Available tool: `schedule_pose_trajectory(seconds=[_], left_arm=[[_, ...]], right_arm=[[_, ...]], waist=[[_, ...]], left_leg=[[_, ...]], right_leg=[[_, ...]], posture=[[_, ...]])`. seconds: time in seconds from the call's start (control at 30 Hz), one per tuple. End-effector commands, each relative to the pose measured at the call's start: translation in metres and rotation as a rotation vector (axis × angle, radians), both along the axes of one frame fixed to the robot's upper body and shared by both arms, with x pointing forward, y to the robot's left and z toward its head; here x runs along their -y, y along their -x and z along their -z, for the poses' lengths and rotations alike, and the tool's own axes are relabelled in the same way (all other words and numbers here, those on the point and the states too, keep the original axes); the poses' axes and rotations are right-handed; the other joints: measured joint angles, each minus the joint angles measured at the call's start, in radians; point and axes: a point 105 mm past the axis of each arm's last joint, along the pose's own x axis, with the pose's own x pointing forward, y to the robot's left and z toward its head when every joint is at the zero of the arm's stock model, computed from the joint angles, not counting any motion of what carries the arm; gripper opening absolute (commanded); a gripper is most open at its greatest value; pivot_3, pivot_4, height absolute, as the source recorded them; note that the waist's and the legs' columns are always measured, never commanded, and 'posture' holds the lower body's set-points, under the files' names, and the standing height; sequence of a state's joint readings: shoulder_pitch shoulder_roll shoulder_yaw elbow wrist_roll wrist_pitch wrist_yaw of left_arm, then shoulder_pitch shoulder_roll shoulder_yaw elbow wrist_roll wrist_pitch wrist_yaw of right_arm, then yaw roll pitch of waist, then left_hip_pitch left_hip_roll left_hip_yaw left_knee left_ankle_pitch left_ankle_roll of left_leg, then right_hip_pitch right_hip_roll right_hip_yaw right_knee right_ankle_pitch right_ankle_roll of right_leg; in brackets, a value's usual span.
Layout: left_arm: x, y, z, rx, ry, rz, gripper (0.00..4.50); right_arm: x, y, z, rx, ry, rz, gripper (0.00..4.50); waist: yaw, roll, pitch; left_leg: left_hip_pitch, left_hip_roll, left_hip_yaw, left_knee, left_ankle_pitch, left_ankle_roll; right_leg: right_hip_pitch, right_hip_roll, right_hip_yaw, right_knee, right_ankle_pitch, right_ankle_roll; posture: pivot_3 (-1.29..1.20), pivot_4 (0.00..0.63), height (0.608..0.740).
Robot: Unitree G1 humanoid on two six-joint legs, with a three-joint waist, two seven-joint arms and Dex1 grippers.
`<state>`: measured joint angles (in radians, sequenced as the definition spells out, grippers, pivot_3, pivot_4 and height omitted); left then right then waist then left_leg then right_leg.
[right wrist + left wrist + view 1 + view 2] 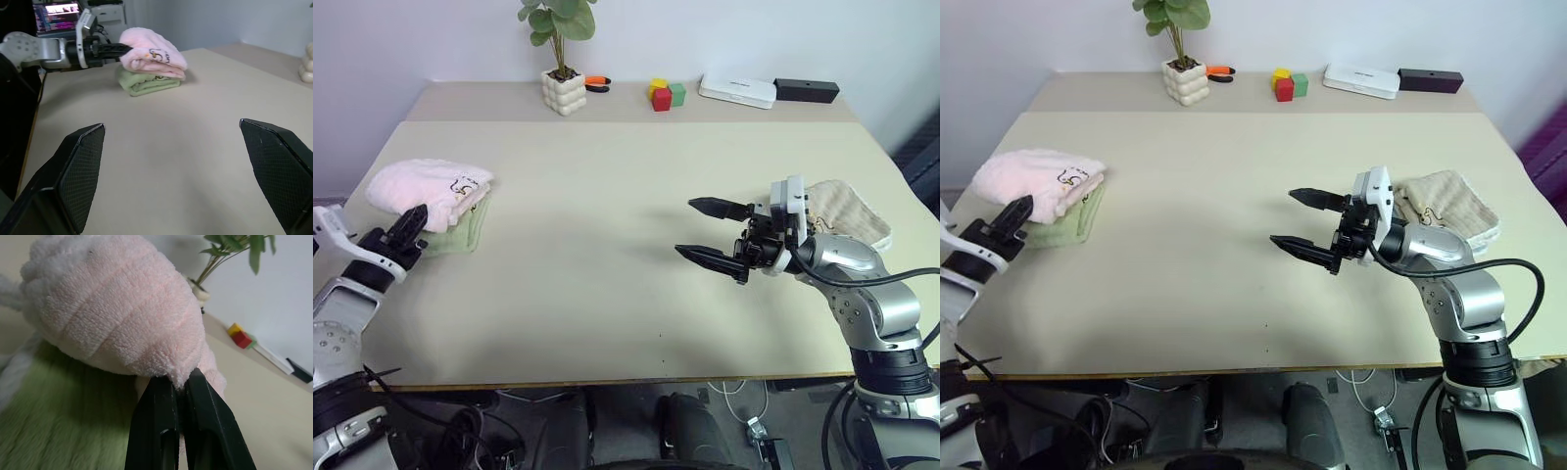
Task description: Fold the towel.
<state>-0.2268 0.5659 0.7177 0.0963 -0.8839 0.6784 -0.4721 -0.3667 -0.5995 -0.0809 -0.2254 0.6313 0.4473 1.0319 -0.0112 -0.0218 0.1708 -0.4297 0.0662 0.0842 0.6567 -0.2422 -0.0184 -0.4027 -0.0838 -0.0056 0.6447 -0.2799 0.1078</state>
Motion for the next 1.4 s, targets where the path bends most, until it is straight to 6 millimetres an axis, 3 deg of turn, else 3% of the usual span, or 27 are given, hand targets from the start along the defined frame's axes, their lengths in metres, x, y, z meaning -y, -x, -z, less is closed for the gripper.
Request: schedule_pose_trajectory(seconds=[0.03, 0.13, 0.33, 0.37, 0.43, 0.57, 0.7, 0.77, 0.9, 0.97, 1.1, 1.33, 1.4], left_arm=[[-0.001, 0.009, -0.008, 0.034, -0.033, -0.033, 0.05], [-0.001, 0.013, -0.003, 0.033, 0.02, -0.049, 0.95], [-0.002, 0.018, 0.001, 0.035, 0.071, -0.087, 4.11], [-0.002, 0.019, 0.002, 0.032, 0.075, -0.086, 4.46], [0.0, 0.028, 0.007, 0.018, 0.096, -0.066, 4.46], [0.023, 0.06, 0.019, -0.056, 0.168, 0.094, 4.46], [0.026, 0.084, 0.014, -0.069, 0.222, 0.177, 4.46], [0.052, 0.093, 0.003, -0.051, 0.186, 0.351, 4.46], [0.077, 0.075, -0.021, 0.062, -0.054, 0.459, 4.46], [0.102, 0.068, -0.031, 0.107, -0.156, 0.59, 4.46], [0.136, 0.055, -0.027, 0.144, -0.366, 0.763, 4.46], [0.15, 0.005, -0.022, 0.22, -0.431, 0.774, 4.46], [0.155, -0.004, -0.019, 0.242, -0.444, 0.814, 4.46]], right_arm=[[0.0, -0.001, -0.01, 0.049, -0.002, -0.006, 4.5], [0.0, -0.001, -0.01, 0.052, 0.002, -0.006, 4.5], [0.001, -0.003, -0.01, 0.056, 0.005, -0.004, 4.5], [0.001, -0.003, -0.01, 0.056, 0.005, -0.003, 4.5], [0.001, -0.002, -0.009, 0.056, 0.004, -0.003, 4.5], [0.003, -0.003, -0.009, 0.052, -0.002, 0.001, 4.5], [0.008, -0.005, -0.007, 0.045, -0.002, 0.007, 4.5], [0.01, -0.005, -0.006, 0.038, -0.006, 0.011, 4.5], [0.015, -0.003, -0.002, 0.025, 0.002, 0.033, 4.5], [0.017, -0.001, 0.0, 0.028, 0.018, 0.048, 4.5], [0.025, 0.004, -0.001, 0.042, 0.046, 0.07, 4.5], [0.036, 0.009, -0.011, 0.065, 0.056, 0.118, 4.5], [0.029, 0.016, -0.012, 0.076, 0.055, 0.139, 4.5]], waist=[[-0.001, 0.0, 0.0], [0.0, 0.0, 0.0], [-0.001, 0.0, 0.0], [-0.001, 0.0, 0.0], [-0.003, 0.0, 0.0], [-0.009, 0.0, 0.0], [-0.004, -0.001, 0.0], [-0.001, -0.001, 0.0], [0.006, 0.002, -0.001], [0.001, 0.002, -0.002], [-0.006, 0.003, -0.001], [0.0, 0.004, -0.001], [0.001, 0.004, -0.001]], left_leg=[[0.0, 0.0, 0.0, 0.0, 0.0, 0.0], [0.0, 0.0, 0.0, -0.001, 0.0, 0.0], [0.0, 0.0, 0.0, -0.001, 0.0, 0.0], [0.0, 0.0, 0.0, -0.001, 0.0, 0.0], [0.0, 0.0, 0.0, -0.002, 0.0, 0.0], [0.002, 0.0, 0.002, -0.006, 0.0, 0.0], [0.003, 0.0, 0.001, -0.006, 0.0, -0.001], [0.003, 0.0, 0.0, -0.006, 0.0, -0.001], [0.003, -0.002, 0.001, -0.008, -0.002, -0.005], [0.003, -0.002, 0.001, -0.009, -0.002, -0.005], [0.002, -0.003, 0.008, -0.011, -0.002, 0.002], [0.002, -0.001, 0.014, -0.01, -0.002, 0.004], [0.002, -0.001, 0.014, -0.01, -0.002, 0.003]], right_leg=[[0.0, 0.0, 0.0, 0.0, 0.0, 0.0], [0.0, 0.0, 0.0, 0.0, 0.0, 0.0], [-0.001, -0.001, 0.0, 0.0, 0.0, -0.001], [-0.001, -0.001, 0.0, 0.0, 0.0, -0.001], [-0.001, -0.001, 0.001, 0.0, 0.0, -0.001], [-0.003, -0.004, 0.001, -0.001, -0.001, -0.001], [-0.003, -0.004, 0.001, -0.001, -0.003, -0.006], [-0.004, -0.005, 0.0, -0.001, -0.003, -0.006], [-0.005, -0.012, -0.001, -0.008, -0.002, -0.009], [-0.004, -0.012, -0.001, -0.011, -0.001, -0.011], [-0.001, -0.013, -0.001, -0.015, 0.0, -0.012], [-0.002, -0.006, -0.001, -0.014, 0.001, -0.01], [-0.002, -0.004, -0.001, -0.013, 0.001, -0.009]], posture=[[0.0, 0.15, 0.735], [0.0, 0.15, 0.735], [0.0, 0.15, 0.735], [0.0, 0.15, 0.735], [0.0, 0.15, 0.735], [0.0, 0.15, 0.735], [0.0, 0.15, 0.735], [0.0, 0.15, 0.735], [0.0, 0.15, 0.735], [0.0, 0.15, 0.735], [0.0, 0.15, 0.735], [0.0, 0.15, 0.735], [0.0, 0.15, 0.735]])
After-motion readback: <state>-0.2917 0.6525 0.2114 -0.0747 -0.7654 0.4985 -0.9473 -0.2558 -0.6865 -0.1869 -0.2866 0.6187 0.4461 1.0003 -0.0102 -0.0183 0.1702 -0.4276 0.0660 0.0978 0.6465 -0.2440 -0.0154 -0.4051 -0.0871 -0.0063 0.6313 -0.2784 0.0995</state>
